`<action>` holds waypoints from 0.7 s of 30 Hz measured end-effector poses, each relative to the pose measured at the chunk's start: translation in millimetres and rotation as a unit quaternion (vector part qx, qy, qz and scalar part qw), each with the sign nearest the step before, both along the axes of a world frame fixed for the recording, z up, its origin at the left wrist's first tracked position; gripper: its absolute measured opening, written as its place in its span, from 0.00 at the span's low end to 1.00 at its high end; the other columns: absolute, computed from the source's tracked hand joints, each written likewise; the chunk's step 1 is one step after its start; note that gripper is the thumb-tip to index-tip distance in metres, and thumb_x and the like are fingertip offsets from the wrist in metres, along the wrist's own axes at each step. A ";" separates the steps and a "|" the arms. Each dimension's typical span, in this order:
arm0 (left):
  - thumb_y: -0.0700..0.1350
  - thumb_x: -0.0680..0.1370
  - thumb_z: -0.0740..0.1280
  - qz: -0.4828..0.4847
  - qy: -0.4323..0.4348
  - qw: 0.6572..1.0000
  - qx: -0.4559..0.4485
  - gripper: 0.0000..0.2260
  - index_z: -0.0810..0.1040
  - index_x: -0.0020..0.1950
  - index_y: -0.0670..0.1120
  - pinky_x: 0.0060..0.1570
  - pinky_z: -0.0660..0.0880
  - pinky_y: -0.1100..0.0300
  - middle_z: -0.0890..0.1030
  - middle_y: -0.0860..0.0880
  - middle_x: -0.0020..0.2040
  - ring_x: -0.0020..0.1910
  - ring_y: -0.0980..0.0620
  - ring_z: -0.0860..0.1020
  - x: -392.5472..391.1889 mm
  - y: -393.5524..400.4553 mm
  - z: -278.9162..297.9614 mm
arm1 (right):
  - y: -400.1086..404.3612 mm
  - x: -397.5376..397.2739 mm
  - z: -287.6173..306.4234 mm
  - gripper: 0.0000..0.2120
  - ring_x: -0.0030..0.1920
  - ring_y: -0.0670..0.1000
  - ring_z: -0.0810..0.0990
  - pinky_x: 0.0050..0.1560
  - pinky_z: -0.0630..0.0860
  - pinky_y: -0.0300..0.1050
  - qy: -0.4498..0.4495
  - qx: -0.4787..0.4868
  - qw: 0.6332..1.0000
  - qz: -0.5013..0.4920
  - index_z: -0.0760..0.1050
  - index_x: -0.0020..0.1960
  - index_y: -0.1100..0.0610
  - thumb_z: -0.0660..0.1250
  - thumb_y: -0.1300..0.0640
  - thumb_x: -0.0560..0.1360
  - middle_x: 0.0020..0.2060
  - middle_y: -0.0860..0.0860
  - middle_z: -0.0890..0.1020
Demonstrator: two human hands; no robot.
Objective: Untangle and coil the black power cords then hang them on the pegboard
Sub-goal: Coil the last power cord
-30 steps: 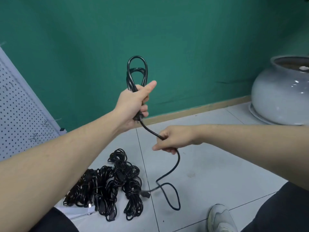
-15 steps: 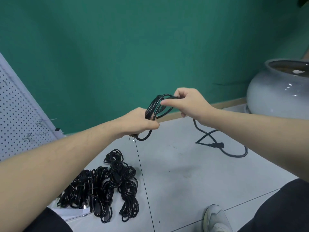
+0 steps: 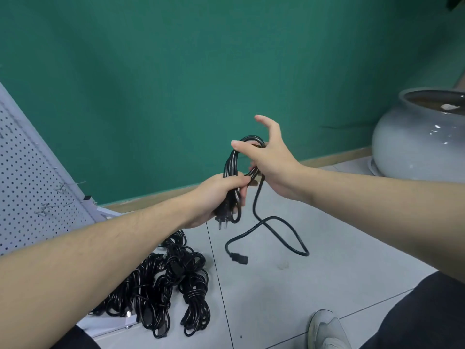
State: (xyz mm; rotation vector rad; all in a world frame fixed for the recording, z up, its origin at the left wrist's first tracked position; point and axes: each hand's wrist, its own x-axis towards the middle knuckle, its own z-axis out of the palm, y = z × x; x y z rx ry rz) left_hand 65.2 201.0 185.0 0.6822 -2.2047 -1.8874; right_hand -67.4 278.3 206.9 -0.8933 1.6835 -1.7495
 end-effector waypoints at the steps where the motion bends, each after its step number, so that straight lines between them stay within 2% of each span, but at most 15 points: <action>1: 0.49 0.83 0.64 -0.003 0.001 1.000 -0.002 0.19 0.73 0.32 0.47 0.27 0.65 0.61 0.72 0.43 0.35 0.28 0.50 0.68 -0.9 2.2 0.7 | -1.5 1.8 1.1 0.31 0.36 0.50 0.72 0.36 0.75 0.45 -0.031 -0.002 1.000 -0.004 0.62 0.69 0.35 0.75 0.49 0.75 0.41 0.48 0.74; 4: 0.47 0.85 0.59 -0.027 0.016 0.999 0.040 0.17 0.71 0.36 0.45 0.32 0.70 0.56 0.80 0.51 0.33 0.31 0.50 0.70 -1.8 10.6 7.6 | -4.0 5.3 6.1 0.28 0.32 0.49 0.69 0.33 0.73 0.44 -0.096 -0.033 0.995 -0.012 0.65 0.69 0.33 0.74 0.49 0.76 0.38 0.49 0.71; 5: 0.47 0.85 0.59 -0.028 0.027 0.997 0.067 0.17 0.72 0.37 0.45 0.40 0.77 0.54 0.81 0.50 0.36 0.34 0.49 0.75 -2.9 11.4 8.1 | -5.9 5.2 7.3 0.27 0.31 0.48 0.69 0.35 0.72 0.45 -0.097 -0.046 0.994 -0.016 0.66 0.69 0.35 0.74 0.49 0.76 0.40 0.51 0.73; 6: 0.47 0.85 0.60 -0.018 0.042 0.995 0.089 0.17 0.73 0.37 0.46 0.53 0.79 0.49 0.81 0.48 0.37 0.37 0.49 0.79 -4.4 12.5 7.7 | -7.6 6.0 8.9 0.25 0.32 0.48 0.70 0.36 0.72 0.46 -0.094 -0.048 0.994 -0.022 0.67 0.69 0.38 0.73 0.47 0.76 0.44 0.51 0.76; 7: 0.48 0.85 0.61 0.004 0.054 0.994 0.096 0.17 0.74 0.37 0.46 0.60 0.77 0.47 0.79 0.48 0.36 0.38 0.48 0.81 -6.8 13.9 6.4 | -8.4 7.0 10.6 0.23 0.34 0.48 0.74 0.36 0.72 0.46 -0.096 -0.044 0.994 -0.024 0.68 0.68 0.40 0.71 0.42 0.77 0.48 0.50 0.79; 8: 0.49 0.85 0.62 0.027 0.062 0.994 0.088 0.17 0.74 0.37 0.47 0.57 0.77 0.47 0.77 0.47 0.35 0.37 0.49 0.80 -9.3 15.1 5.4 | -9.4 7.2 10.6 0.21 0.37 0.49 0.77 0.35 0.73 0.45 -0.104 -0.028 0.994 -0.017 0.70 0.66 0.41 0.67 0.37 0.77 0.52 0.50 0.81; 9: 0.49 0.85 0.62 0.049 0.071 0.994 0.070 0.17 0.74 0.37 0.47 0.47 0.80 0.50 0.75 0.48 0.34 0.34 0.51 0.77 -11.2 15.7 5.4 | -10.3 6.4 9.0 0.21 0.40 0.51 0.80 0.34 0.74 0.44 -0.116 -0.007 0.993 -0.003 0.72 0.64 0.43 0.61 0.32 0.78 0.52 0.50 0.83; 10: 0.50 0.85 0.62 0.070 0.079 0.993 0.056 0.17 0.73 0.37 0.48 0.34 0.78 0.58 0.73 0.48 0.34 0.31 0.53 0.75 -12.5 16.2 6.4 | -9.5 4.8 5.5 0.24 0.42 0.52 0.81 0.39 0.78 0.47 -0.121 0.017 0.992 0.013 0.74 0.61 0.45 0.55 0.29 0.78 0.48 0.50 0.85; 11: 0.50 0.85 0.62 0.090 0.088 0.991 0.049 0.16 0.72 0.37 0.48 0.27 0.71 0.63 0.71 0.49 0.33 0.28 0.54 0.74 -13.0 14.7 7.2 | -8.4 0.8 -0.6 0.26 0.45 0.54 0.81 0.51 0.79 0.52 -0.101 0.043 0.993 0.033 0.75 0.59 0.46 0.50 0.29 0.80 0.43 0.50 0.85; 12: 0.50 0.85 0.62 0.106 0.100 0.988 0.055 0.16 0.71 0.38 0.48 0.27 0.66 0.64 0.71 0.50 0.31 0.27 0.55 0.73 -12.9 13.1 8.9 | -5.4 -3.7 -6.8 0.27 0.49 0.54 0.82 0.62 0.75 0.56 -0.056 0.080 0.994 0.058 0.76 0.58 0.47 0.46 0.31 0.81 0.40 0.49 0.85; 14: 0.50 0.85 0.62 0.128 0.136 0.978 0.095 0.16 0.71 0.38 0.48 0.35 0.66 0.60 0.69 0.49 0.31 0.24 0.53 0.71 -12.3 8.6 12.8 | 4.0 -13.5 -19.2 0.28 0.56 0.53 0.82 0.70 0.68 0.55 0.107 0.189 0.967 0.131 0.79 0.56 0.49 0.45 0.35 0.82 0.45 0.49 0.87; 16: 0.49 0.85 0.63 0.151 0.168 0.967 0.123 0.15 0.72 0.39 0.47 0.38 0.68 0.55 0.68 0.48 0.35 0.24 0.53 0.68 -12.1 2.8 15.0 | 13.5 -18.6 -28.0 0.25 0.53 0.48 0.82 0.67 0.72 0.48 0.288 0.280 0.894 0.199 0.82 0.52 0.50 0.51 0.38 0.81 0.47 0.47 0.87; 17: 0.50 0.84 0.64 0.165 0.169 0.965 0.115 0.15 0.72 0.39 0.47 0.36 0.69 0.56 0.69 0.48 0.37 0.25 0.54 0.66 -11.8 -1.6 15.0 | 16.4 -19.4 -29.5 0.22 0.49 0.46 0.82 0.61 0.74 0.42 0.342 0.286 0.872 0.204 0.83 0.49 0.51 0.55 0.40 0.83 0.44 0.46 0.86; 19: 0.51 0.84 0.65 0.200 0.152 0.965 0.079 0.15 0.73 0.38 0.48 0.33 0.66 0.58 0.70 0.51 0.38 0.26 0.55 0.65 -10.6 -11.5 14.5 | 18.7 -20.0 -28.7 0.17 0.36 0.43 0.75 0.43 0.72 0.39 0.364 0.222 0.890 0.159 0.81 0.41 0.51 0.62 0.45 0.83 0.34 0.45 0.80; 21: 0.52 0.83 0.65 0.235 0.127 0.962 0.058 0.15 0.73 0.37 0.50 0.33 0.62 0.58 0.72 0.53 0.37 0.26 0.56 0.66 -8.5 -22.3 13.8 | 19.6 -20.0 -24.1 0.18 0.28 0.43 0.66 0.33 0.65 0.39 0.319 0.146 0.929 0.117 0.75 0.35 0.52 0.65 0.46 0.82 0.28 0.45 0.72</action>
